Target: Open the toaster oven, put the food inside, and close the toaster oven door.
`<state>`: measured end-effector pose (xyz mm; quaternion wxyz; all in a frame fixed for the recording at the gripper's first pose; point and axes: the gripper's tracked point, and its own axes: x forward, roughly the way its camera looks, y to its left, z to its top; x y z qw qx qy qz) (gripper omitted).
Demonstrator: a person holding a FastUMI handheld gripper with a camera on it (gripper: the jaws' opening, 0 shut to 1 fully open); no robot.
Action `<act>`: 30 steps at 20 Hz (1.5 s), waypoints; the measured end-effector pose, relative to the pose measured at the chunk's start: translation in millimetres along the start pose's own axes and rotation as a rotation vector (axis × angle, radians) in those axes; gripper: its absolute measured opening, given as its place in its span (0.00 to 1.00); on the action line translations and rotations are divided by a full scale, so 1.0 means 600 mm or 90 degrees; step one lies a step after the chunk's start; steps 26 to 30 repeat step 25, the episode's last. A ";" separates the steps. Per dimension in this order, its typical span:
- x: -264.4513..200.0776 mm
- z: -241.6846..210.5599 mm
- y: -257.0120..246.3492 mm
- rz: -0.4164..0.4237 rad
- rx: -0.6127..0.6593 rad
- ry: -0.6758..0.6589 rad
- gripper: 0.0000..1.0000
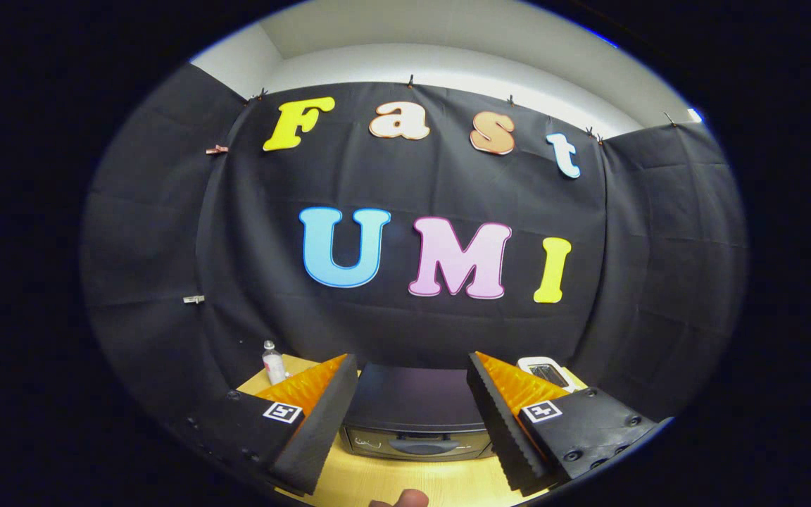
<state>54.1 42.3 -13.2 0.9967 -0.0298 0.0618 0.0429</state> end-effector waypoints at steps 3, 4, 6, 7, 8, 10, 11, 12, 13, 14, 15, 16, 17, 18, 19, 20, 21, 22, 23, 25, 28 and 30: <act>-0.013 0.010 -0.049 -0.022 0.006 -0.009 0.97; -0.018 0.010 -0.067 -0.032 0.010 -0.012 0.97; -0.028 0.005 -0.097 -0.049 0.019 -0.015 0.97; -0.030 0.000 -0.111 -0.056 0.023 -0.014 0.97; -0.034 -0.005 -0.122 -0.062 0.027 -0.013 0.97; -0.037 -0.014 -0.136 -0.070 0.032 -0.013 0.97; -0.037 -0.016 -0.140 -0.071 0.032 -0.013 0.97; -0.039 -0.021 -0.143 -0.071 0.031 -0.011 0.97; -0.040 -0.025 -0.145 -0.068 0.027 -0.009 0.97; -0.041 -0.029 -0.143 -0.063 0.022 -0.006 0.97; -0.042 -0.033 -0.141 -0.059 0.017 -0.003 0.97; -0.042 -0.036 -0.139 -0.055 0.013 -0.001 0.97; -0.042 -0.036 -0.136 -0.052 0.011 0.001 0.97; -0.044 -0.039 -0.132 -0.048 0.012 0.002 0.97; -0.043 -0.038 -0.127 -0.043 0.015 0.003 0.97; -0.044 -0.039 -0.122 -0.039 0.015 0.003 0.97; -0.042 -0.039 -0.123 -0.039 0.014 0.002 0.97; -0.044 -0.039 -0.120 -0.037 0.013 0.001 0.97; -0.044 -0.040 -0.120 -0.036 0.012 0.001 0.97; -0.046 -0.038 -0.119 -0.036 0.012 -0.001 0.97; -0.046 -0.038 -0.119 -0.036 0.012 -0.001 0.97; -0.046 -0.038 -0.119 -0.036 0.012 -0.001 0.97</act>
